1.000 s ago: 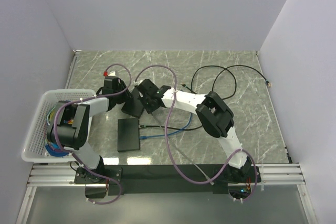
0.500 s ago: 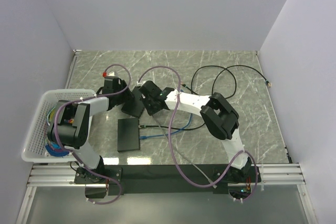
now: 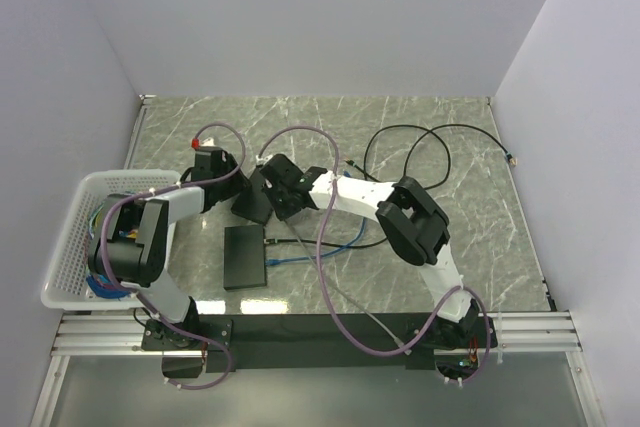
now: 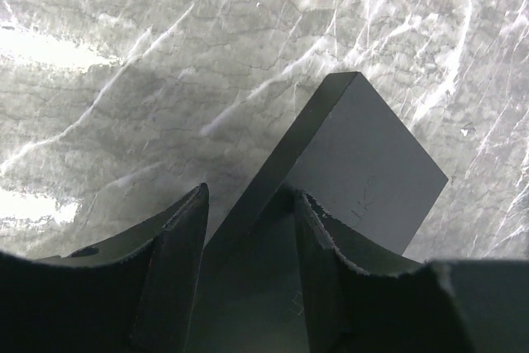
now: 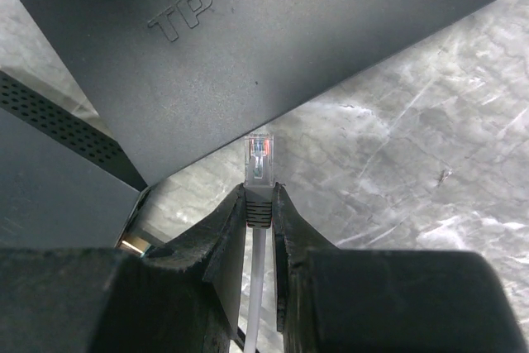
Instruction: Insert the plug into the switch port
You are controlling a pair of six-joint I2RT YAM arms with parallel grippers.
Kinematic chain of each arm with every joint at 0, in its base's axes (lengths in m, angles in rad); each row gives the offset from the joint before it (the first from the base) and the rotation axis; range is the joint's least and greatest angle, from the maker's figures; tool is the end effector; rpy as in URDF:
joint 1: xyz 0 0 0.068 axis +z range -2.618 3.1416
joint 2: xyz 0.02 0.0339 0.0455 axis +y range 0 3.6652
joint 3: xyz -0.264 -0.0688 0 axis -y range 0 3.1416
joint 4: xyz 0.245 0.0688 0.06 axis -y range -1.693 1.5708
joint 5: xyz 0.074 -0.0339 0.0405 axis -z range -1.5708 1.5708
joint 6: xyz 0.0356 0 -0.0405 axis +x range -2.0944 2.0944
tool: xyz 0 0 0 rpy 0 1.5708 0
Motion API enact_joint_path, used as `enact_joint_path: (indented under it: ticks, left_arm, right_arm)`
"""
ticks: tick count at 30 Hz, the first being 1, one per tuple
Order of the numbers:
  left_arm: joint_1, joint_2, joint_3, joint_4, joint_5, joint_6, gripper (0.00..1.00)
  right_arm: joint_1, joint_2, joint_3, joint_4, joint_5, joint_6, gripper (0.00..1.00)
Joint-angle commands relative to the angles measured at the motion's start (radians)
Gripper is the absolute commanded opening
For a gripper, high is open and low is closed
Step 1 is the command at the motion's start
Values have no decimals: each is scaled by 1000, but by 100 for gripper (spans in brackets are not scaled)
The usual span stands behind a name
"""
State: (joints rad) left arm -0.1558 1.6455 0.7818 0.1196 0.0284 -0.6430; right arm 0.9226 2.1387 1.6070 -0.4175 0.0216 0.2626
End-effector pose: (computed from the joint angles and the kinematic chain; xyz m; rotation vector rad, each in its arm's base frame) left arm 0.3210 -0.0514 0.1553 -0.5538 2.2890 -0.4325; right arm 0.2828 0.3721 0.1745 -0.8274 2.4433 0.4397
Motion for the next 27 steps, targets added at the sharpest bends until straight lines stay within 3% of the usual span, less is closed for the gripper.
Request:
enact_joint_path:
  ticks: [1, 27]
  left_arm:
    - [6, -9, -38, -81, -38, 36, 51]
    - [6, 0, -38, -60, 16, 72, 40]
  right_arm:
    - [15, 16, 56, 3, 6, 6, 0]
    - [4, 95, 130, -47, 46, 43, 0]
